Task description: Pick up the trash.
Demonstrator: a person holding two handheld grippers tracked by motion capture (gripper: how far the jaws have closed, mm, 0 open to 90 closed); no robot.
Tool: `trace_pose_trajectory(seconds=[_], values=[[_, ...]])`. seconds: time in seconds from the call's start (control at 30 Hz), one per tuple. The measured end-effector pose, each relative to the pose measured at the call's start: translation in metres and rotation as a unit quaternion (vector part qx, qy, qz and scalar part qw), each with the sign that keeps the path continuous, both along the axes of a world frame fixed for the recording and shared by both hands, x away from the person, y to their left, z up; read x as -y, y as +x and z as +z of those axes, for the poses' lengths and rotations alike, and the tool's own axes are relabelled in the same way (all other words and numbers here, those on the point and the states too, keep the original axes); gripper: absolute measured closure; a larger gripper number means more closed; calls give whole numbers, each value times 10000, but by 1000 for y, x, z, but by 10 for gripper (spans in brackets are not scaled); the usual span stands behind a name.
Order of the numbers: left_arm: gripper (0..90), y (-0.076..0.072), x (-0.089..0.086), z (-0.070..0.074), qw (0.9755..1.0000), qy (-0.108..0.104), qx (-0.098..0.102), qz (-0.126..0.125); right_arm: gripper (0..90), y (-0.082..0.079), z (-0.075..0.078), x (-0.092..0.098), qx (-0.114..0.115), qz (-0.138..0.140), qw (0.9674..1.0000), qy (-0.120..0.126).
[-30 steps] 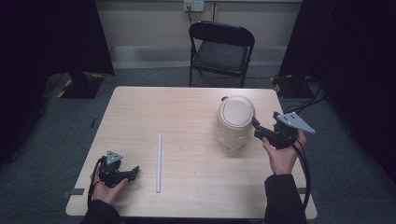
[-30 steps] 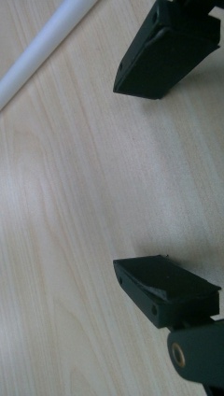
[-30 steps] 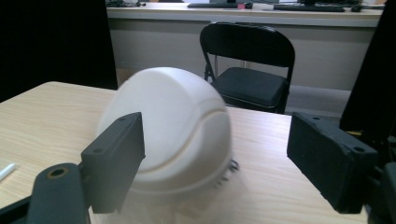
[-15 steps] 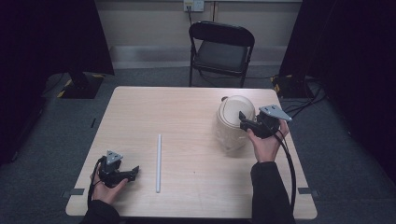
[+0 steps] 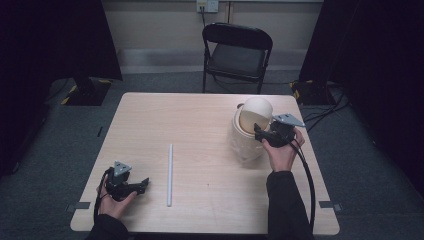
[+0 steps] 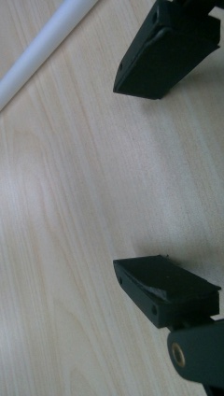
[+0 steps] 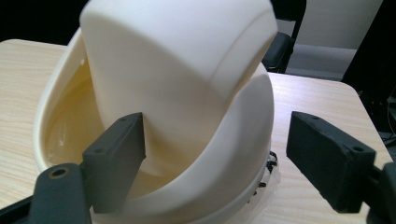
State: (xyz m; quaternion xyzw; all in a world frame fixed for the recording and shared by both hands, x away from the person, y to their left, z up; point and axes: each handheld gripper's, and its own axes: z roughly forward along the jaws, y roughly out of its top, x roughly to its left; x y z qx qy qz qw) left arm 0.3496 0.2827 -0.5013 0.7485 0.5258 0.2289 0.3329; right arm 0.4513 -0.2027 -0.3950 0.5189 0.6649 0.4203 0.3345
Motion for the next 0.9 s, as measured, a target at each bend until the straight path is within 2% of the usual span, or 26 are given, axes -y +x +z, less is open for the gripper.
trace_pose_trajectory(seconds=[0.1,0.17,0.4,0.6,0.73,0.77,0.9], values=[[130,0,0,0,10000,1,0,0,194,2,-2,0,-47,-24,10000,-10],[131,0,0,0,10000,-1,0,0,199,5,-5,0,-110,8,9999,92],[130,0,0,0,10000,10,-12,3,212,1,-2,-2,-33,60,9999,97],[130,0,0,0,10000,0,-3,0,218,-18,16,5,280,175,9994,134],[130,0,0,0,10000,8,-12,4,233,-29,25,12,384,255,9987,233],[130,0,0,0,10000,2,-2,0,233,-37,28,16,462,275,9982,255],[130,0,0,0,10000,7,-11,4,233,-46,27,23,444,339,9980,292]])
